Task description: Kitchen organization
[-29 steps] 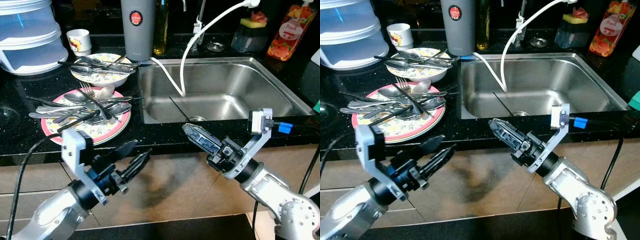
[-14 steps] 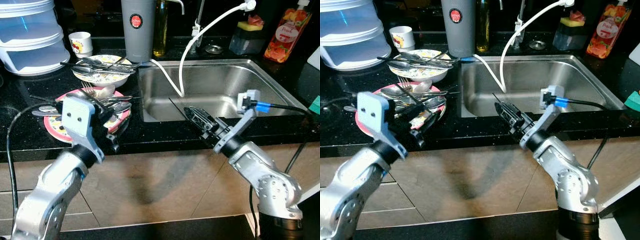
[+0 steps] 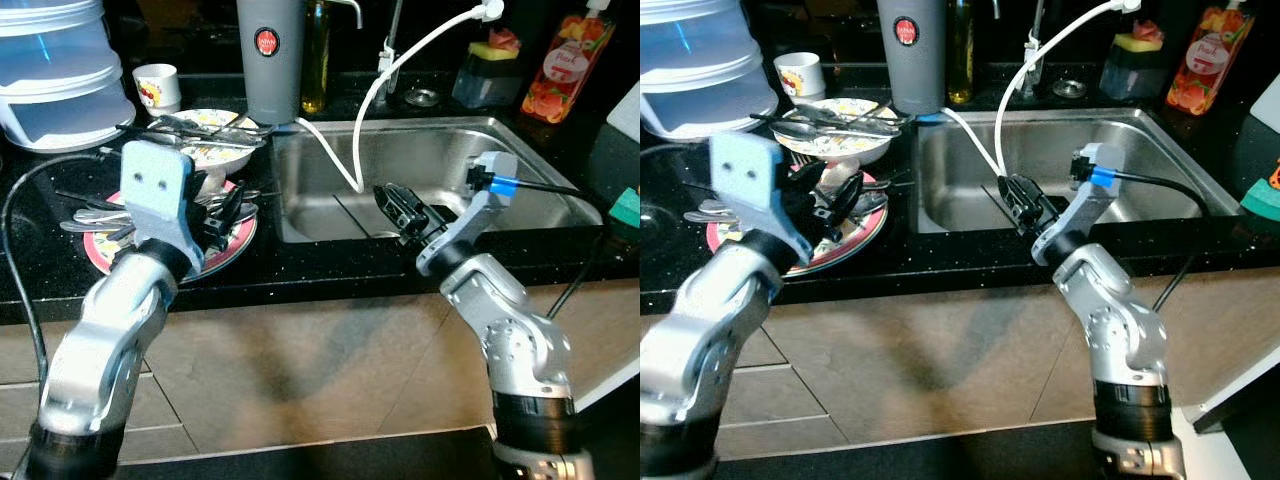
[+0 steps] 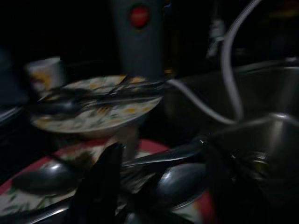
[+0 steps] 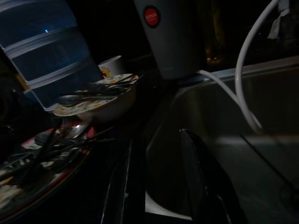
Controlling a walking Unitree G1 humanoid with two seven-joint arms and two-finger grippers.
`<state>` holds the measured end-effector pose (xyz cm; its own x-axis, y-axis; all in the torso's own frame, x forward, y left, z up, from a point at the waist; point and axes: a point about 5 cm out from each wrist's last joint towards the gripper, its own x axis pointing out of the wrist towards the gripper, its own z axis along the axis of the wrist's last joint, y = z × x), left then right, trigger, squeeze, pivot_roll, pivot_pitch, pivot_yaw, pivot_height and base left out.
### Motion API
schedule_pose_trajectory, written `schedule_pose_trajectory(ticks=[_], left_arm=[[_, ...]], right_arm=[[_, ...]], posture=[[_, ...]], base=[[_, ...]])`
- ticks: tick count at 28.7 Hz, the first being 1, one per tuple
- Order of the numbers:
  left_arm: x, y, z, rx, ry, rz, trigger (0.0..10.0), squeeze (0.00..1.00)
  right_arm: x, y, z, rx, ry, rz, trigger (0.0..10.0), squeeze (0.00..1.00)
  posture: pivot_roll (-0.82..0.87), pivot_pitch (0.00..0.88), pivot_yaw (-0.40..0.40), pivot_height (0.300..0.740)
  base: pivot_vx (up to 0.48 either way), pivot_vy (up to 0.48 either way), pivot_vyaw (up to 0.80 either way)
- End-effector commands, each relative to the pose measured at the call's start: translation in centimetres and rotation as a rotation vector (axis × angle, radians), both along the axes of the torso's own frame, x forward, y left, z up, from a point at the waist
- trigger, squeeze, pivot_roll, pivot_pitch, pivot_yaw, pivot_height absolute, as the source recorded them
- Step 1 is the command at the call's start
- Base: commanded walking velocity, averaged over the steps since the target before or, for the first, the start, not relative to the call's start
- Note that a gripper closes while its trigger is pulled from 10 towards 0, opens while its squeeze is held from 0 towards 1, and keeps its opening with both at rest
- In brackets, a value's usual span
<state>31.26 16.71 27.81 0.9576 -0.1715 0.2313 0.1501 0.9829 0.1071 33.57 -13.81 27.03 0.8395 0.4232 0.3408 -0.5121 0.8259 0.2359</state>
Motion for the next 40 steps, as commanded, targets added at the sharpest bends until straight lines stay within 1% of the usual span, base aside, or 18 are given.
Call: schedule_pose_trajectory(ticks=[1,2,4,5,6,7,8,11,14,15,16,22,27,29,33,34,38,40], left_arm=[[0.8,0.7,-0.6,-0.030,0.058,0.076,10.0,1.00],[1.4,0.9,-0.7,-0.057,0.080,0.122,10.0,1.00],[1.9,1.1,-0.8,-0.084,0.092,0.162,10.0,1.00],[1.9,1.1,-0.8,-0.084,0.092,0.162,10.0,1.00],[2.1,1.2,-0.8,-0.096,0.096,0.176,10.0,0.58],[2.5,1.3,-0.8,-0.101,0.101,0.200,10.0,0.25],[3.1,1.4,-0.6,-0.116,0.107,0.238,10.0,0.02],[4.0,1.2,-0.3,-0.114,0.116,0.244,10.0,0.00],[4.7,1.2,-0.2,-0.137,0.134,0.249,10.0,0.00],[5.1,1.4,-0.3,-0.145,0.153,0.261,10.0,0.00],[5.1,1.4,-0.3,-0.145,0.153,0.261,10.0,0.00],[6.5,2.4,-0.5,-0.085,0.215,0.353,10.0,0.00],[7.2,3.0,-0.5,-0.056,0.246,0.394,10.0,0.00],[7.3,3.0,-0.5,-0.055,0.248,0.396,10.0,0.00],[7.9,3.5,-0.4,-0.047,0.286,0.419,10.0,0.00],[8.1,3.6,-0.2,-0.043,0.302,0.416,10.0,0.00],[8.2,3.6,-0.1,-0.039,0.312,0.412,10.0,0.00],[8.4,3.5,-0.1,-0.043,0.341,0.387,10.0,0.00]], right_arm=[[0.2,0.2,-0.2,-0.025,-0.007,0.007,10.0,0.00],[0.4,0.4,-0.2,-0.036,-0.013,0.018,10.0,0.00],[0.5,0.5,-0.2,-0.047,-0.018,0.027,10.0,0.00],[0.5,0.5,-0.2,-0.047,-0.018,0.027,10.0,0.00],[0.5,0.6,-0.2,-0.053,-0.021,0.029,10.0,0.00],[0.6,0.6,-0.2,-0.058,-0.025,0.033,10.0,0.00],[0.8,0.7,-0.1,-0.065,-0.035,0.039,10.0,0.00],[1.0,0.7,0.1,-0.072,-0.052,0.049,10.0,0.00],[1.1,0.6,0.2,-0.082,-0.067,0.057,10.0,0.00],[1.2,0.5,0.3,-0.089,-0.075,0.061,10.0,0.00],[1.2,0.5,0.3,-0.089,-0.075,0.061,10.0,0.00],[1.6,0.2,0.5,-0.094,-0.088,0.089,10.0,0.00],[1.8,0.1,0.5,-0.096,-0.093,0.107,10.0,0.00],[1.8,0.1,0.5,-0.095,-0.093,0.109,10.0,0.00],[2.0,0.0,0.6,-0.101,-0.094,0.118,10.0,0.00],[2.1,-0.1,0.7,-0.100,-0.095,0.122,10.0,0.00],[2.2,-0.1,0.8,-0.099,-0.096,0.125,10.0,0.00],[2.4,-0.3,0.9,-0.097,-0.096,0.127,10.0,0.00]], posture=[[0.02,0.145,-0.011,0.740],[0.02,0.146,-0.012,0.740],[0.02,0.146,-0.012,0.740],[0.02,0.146,-0.012,0.740],[0.02,0.146,-0.012,0.740],[0.01,0.150,-0.014,0.740],[0.01,0.150,-0.014,0.740],[0.01,0.155,-0.015,0.740],[0.01,0.157,-0.014,0.740],[0.01,0.159,-0.013,0.740],[0.01,0.159,-0.013,0.740],[0.00,0.162,-0.011,0.740],[0.00,0.162,-0.014,0.740],[0.00,0.162,-0.014,0.740],[0.00,0.162,-0.017,0.740],[0.00,0.162,-0.018,0.740],[0.00,0.162,-0.018,0.740],[0.00,0.162,-0.019,0.740]], base=[[0.000,0.000,0.00],[0.000,0.000,0.00],[0.000,0.000,0.00],[0.000,0.000,0.00],[0.000,0.000,0.00],[0.000,0.000,0.00],[0.000,0.000,0.00],[0.000,0.000,0.00],[0.000,0.000,0.00],[0.000,0.000,0.00],[0.000,0.000,0.00],[0.000,0.000,0.00],[0.000,0.000,0.00],[0.000,0.000,0.00],[0.000,0.000,0.00],[0.000,0.000,0.00],[0.000,0.000,0.00],[0.000,0.000,0.00]])
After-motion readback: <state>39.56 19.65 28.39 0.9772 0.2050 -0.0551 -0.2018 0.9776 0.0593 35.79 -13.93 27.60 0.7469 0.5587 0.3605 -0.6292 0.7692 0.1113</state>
